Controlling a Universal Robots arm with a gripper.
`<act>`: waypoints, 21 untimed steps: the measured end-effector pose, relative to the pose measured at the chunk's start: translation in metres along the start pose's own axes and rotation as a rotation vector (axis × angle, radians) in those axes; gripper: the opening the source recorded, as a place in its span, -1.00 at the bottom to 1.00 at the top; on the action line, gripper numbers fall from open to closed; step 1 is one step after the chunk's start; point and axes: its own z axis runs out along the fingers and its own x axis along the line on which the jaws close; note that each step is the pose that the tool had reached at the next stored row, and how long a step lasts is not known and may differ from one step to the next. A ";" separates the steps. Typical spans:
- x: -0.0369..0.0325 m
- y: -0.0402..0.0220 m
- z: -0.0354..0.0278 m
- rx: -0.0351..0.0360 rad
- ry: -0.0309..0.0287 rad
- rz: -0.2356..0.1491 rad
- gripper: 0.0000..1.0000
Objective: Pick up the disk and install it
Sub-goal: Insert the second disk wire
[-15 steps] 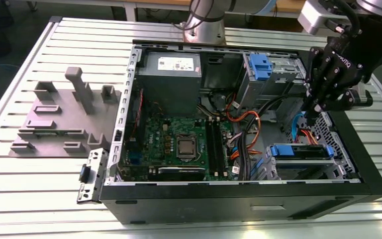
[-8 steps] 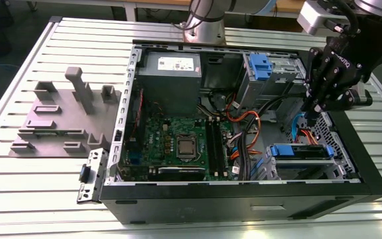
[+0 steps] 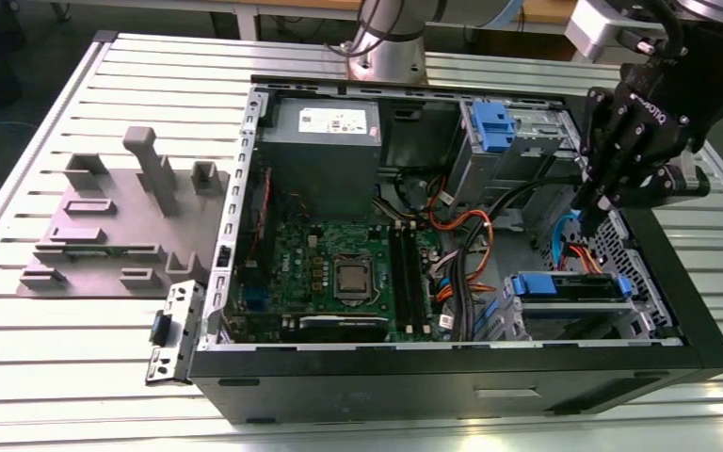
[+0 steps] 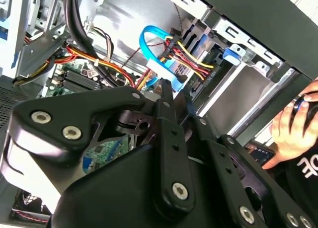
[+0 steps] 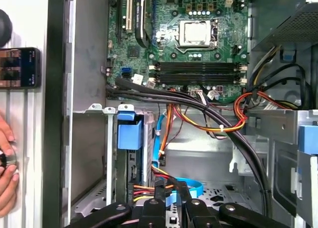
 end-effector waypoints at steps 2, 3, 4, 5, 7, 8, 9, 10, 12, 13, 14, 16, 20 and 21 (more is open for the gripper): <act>-0.0008 -0.0003 0.0001 -0.0001 0.0185 0.001 -0.52; -0.0010 -0.0005 0.0004 -0.0001 0.0221 0.001 -0.52; -0.0013 -0.0006 0.0010 0.0000 0.0220 0.001 -0.52; -0.0017 -0.0007 0.0016 0.0000 0.0222 0.001 -0.52; -0.0028 -0.0009 0.0030 0.0000 0.0223 0.001 -0.52; -0.0031 -0.0009 0.0038 0.0000 0.0224 0.001 -0.52; -0.0033 -0.0010 0.0044 0.0000 0.0224 0.001 -0.52; -0.0035 -0.0011 0.0051 0.0000 0.0225 0.001 -0.52; -0.0038 -0.0012 0.0064 -0.0001 0.0230 0.001 -0.52; -0.0040 -0.0014 0.0071 0.0000 0.0232 0.001 -0.52; -0.0041 -0.0016 0.0079 0.0000 0.0236 0.001 -0.52; -0.0043 -0.0020 0.0093 -0.0001 0.0243 0.002 -0.52; -0.0046 -0.0034 0.0117 -0.0005 0.0249 0.005 -0.52; -0.0046 -0.0038 0.0122 -0.0007 0.0249 0.006 -0.52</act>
